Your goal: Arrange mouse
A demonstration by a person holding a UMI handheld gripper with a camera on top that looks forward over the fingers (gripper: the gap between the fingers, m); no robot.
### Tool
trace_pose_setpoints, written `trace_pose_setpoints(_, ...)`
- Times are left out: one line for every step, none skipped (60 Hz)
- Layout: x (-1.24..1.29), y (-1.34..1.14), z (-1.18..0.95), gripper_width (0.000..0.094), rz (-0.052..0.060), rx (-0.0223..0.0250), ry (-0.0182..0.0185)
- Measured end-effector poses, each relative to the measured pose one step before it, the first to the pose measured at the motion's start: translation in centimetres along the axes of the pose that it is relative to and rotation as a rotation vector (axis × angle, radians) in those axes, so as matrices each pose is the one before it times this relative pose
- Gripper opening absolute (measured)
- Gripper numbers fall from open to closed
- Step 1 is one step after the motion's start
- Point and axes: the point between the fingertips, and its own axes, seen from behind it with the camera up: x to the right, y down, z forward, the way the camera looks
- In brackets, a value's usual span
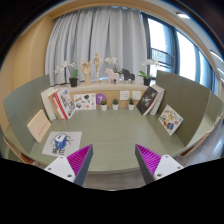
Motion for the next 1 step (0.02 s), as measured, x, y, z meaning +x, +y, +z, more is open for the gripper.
trace_pose_setpoints(0.319, 0.015, -0.114, 0.0853, 0.0037, -0.00145, 0.00138)
